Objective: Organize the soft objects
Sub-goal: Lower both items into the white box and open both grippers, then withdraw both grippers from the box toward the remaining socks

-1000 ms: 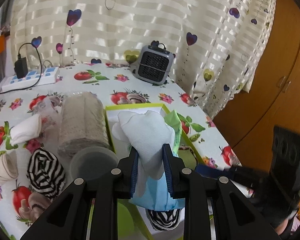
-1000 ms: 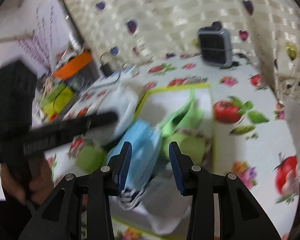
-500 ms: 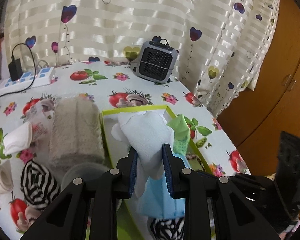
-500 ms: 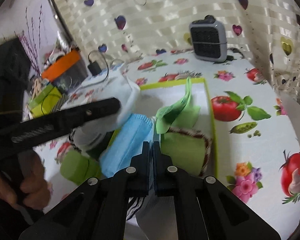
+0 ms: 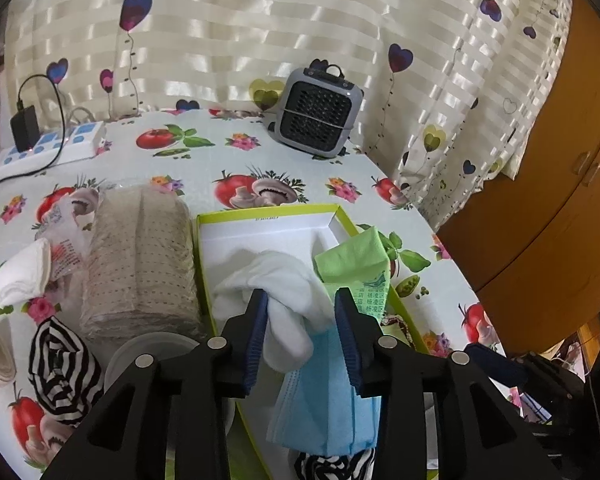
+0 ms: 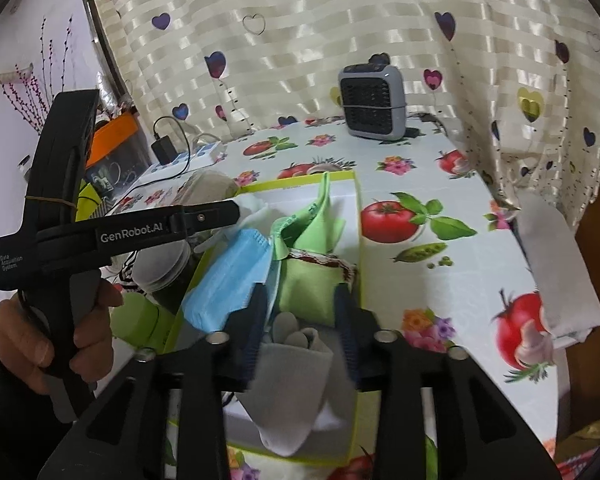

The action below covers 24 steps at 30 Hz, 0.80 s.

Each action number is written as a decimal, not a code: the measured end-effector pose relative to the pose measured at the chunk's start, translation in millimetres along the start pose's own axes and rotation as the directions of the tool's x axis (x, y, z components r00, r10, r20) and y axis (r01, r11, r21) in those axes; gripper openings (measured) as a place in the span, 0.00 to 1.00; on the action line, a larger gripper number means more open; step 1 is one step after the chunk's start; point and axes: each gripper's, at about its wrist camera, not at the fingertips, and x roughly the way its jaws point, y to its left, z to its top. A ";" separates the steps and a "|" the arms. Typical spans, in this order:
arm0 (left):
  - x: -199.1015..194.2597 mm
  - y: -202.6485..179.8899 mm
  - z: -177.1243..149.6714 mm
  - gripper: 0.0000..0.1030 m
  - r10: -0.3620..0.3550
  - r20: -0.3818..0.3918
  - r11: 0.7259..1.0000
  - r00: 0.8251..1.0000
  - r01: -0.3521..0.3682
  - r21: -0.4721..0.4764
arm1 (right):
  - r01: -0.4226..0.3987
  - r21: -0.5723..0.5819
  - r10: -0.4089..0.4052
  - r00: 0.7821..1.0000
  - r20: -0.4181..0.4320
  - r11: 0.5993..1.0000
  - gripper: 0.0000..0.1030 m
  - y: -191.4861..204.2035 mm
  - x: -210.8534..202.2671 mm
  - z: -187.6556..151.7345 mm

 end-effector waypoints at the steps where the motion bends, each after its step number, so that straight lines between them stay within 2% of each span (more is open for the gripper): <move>1: -1.4 -0.8 -0.3 0.36 0.001 0.002 1.000 1.000 -0.001 0.007 | 0.007 0.003 -0.007 1.000 0.004 1.000 0.39 -0.6 -2.5 -0.4; 7: 2.7 -2.1 -0.6 0.37 0.011 -0.037 0.999 0.999 -0.010 0.036 | 0.017 0.016 -0.017 0.999 0.029 1.000 0.39 -0.9 -18.8 -4.9; 9: -7.3 -3.1 -4.7 0.37 -0.003 -0.019 0.999 1.000 0.004 0.045 | 0.012 0.018 -0.012 0.999 0.031 1.000 0.39 -0.2 -23.5 -7.4; 15: -28.3 1.4 -14.8 0.37 0.008 -0.001 1.000 1.000 -0.008 0.029 | 0.009 0.017 -0.010 0.999 0.045 1.000 0.39 3.2 -36.3 -13.5; 24: -76.6 -10.1 -35.7 0.37 0.033 0.071 0.997 0.997 -0.038 0.069 | 0.009 0.004 -0.009 0.999 0.053 1.000 0.39 13.0 -44.1 -13.6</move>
